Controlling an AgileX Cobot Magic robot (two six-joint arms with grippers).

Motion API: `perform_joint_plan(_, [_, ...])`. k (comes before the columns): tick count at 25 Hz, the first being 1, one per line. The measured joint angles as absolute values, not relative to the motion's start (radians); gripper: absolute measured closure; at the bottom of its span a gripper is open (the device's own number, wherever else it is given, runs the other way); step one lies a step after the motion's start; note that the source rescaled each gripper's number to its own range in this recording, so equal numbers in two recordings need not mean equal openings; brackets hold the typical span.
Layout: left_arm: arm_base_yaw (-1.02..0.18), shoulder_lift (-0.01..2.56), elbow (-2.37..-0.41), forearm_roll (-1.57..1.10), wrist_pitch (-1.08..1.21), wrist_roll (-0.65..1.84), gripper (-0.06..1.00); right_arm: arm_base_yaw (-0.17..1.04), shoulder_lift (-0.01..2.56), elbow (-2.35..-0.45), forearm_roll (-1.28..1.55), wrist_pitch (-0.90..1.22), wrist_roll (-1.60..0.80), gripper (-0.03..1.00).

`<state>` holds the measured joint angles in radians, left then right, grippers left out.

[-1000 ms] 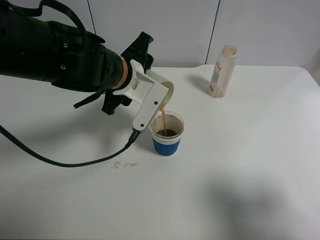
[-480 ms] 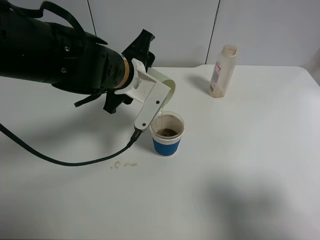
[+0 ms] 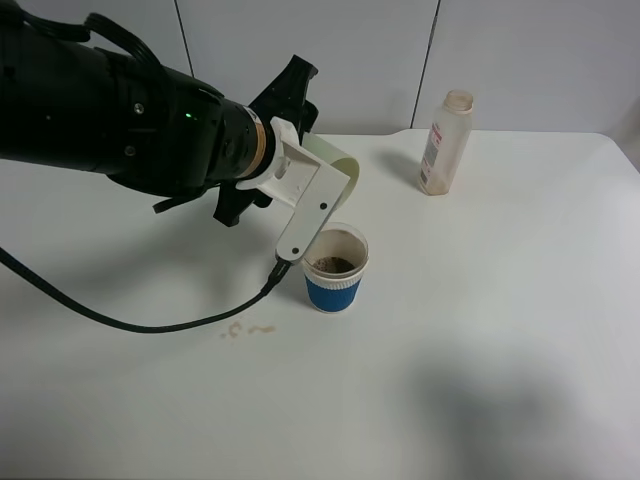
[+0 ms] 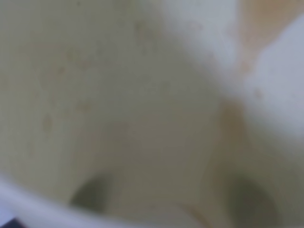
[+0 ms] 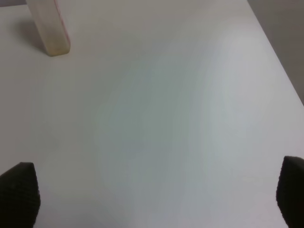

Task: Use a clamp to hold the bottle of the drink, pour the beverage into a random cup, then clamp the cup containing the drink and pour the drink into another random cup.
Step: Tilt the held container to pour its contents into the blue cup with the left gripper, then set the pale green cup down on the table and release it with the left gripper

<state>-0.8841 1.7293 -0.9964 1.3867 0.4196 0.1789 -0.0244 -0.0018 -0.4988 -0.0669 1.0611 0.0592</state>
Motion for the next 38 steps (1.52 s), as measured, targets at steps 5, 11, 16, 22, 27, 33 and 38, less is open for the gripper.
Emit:
perform_joint_plan(5, [-0.889,1.729,-0.996,1.435,0.443,0.099,0.91,-0.024,-0.002,-0.499,-0.067,1.061,0.059,-0.03])
perform_joint_plan(11, [-0.889,1.729,-0.996,1.439,0.445,0.063,0.91,-0.024,-0.002,-0.499,-0.067,1.061,0.059,-0.03])
perform_joint_plan(16, [-0.889,1.729,-0.996,1.354,0.444,0.06,0.91,-0.024,-0.002,-0.499,-0.067,1.061,0.059,-0.03])
perform_joint_plan(22, [-0.889,1.729,-0.996,1.181,0.408,0.059,0.91,-0.024,-0.002,-0.499,-0.067,1.061,0.059,-0.03])
perform_joint_plan(27, [-0.876,1.729,-0.996,1.05,0.351,0.059,0.91,-0.024,-0.002,-0.499,-0.067,1.061,0.059,-0.03])
perform_joint_plan(33, [-0.797,1.726,-0.996,0.985,0.259,0.059,0.91,-0.024,-0.002,-0.499,-0.067,1.061,0.059,-0.03])
perform_joint_plan(38, [-0.717,1.725,-0.996,0.933,0.178,0.059,0.91,-0.024,-0.002,-0.499,-0.067,1.061,0.059,-0.03])
